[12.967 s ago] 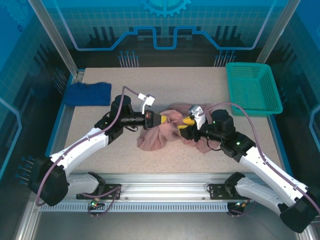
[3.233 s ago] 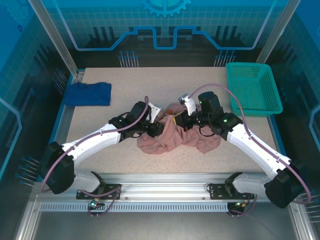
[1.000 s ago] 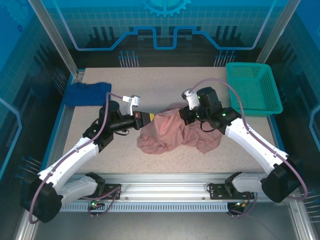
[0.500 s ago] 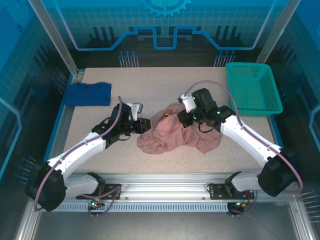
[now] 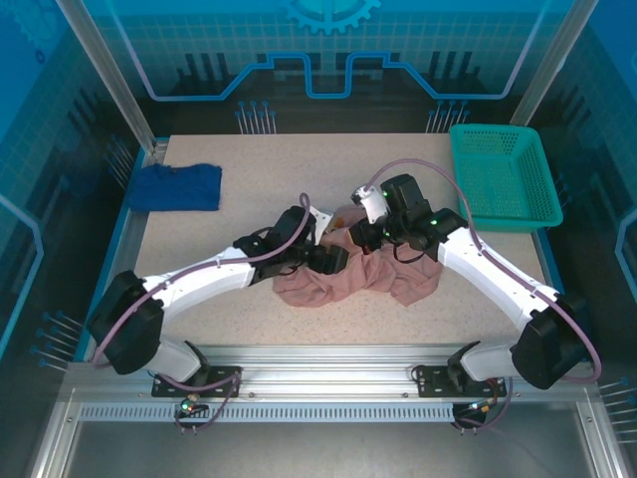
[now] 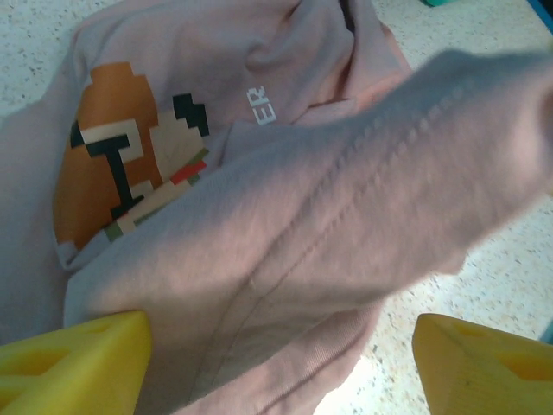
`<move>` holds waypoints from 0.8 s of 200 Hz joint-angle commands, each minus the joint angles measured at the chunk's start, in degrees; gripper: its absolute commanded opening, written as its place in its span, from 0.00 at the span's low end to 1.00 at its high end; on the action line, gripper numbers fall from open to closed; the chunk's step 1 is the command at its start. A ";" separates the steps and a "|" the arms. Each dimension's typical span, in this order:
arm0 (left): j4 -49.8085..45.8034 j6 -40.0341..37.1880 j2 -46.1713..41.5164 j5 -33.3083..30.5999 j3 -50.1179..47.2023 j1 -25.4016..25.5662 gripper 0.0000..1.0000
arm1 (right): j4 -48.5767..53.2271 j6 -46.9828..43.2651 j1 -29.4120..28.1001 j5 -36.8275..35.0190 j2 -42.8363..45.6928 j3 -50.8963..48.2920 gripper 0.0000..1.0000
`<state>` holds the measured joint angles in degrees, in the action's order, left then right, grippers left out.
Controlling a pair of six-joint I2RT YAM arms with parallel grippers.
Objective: Fold the inside-out t-shirt
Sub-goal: Turn the T-shirt inside out at the center of the table.
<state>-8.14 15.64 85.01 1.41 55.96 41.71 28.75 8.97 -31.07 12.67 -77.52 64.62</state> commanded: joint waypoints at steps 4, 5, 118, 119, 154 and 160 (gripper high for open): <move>0.70 -2.15 2.30 -5.05 3.89 0.13 0.82 | 0.56 0.26 0.57 1.69 1.11 0.89 0.00; 0.77 -2.13 2.37 -5.21 3.93 0.17 0.82 | 0.58 0.26 0.53 1.72 1.13 0.87 0.00; 1.90 -0.96 0.59 -1.32 1.51 -3.87 0.54 | -0.52 0.46 2.24 2.63 2.40 -1.54 0.00; 1.99 -0.96 0.59 -1.10 1.52 -3.89 0.54 | -0.53 0.45 2.20 2.67 2.34 -1.53 0.00; 2.83 -0.30 0.50 3.61 1.13 -5.13 0.59 | -0.41 0.27 2.33 2.37 2.28 -1.60 0.00; 3.06 -0.05 0.36 4.38 0.93 -5.48 0.59 | -0.37 0.30 2.36 2.33 2.28 -1.52 0.00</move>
<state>-6.98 14.92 86.89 1.02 58.02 37.47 28.49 8.99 -29.19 14.00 -76.27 63.70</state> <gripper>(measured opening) 0.592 0.046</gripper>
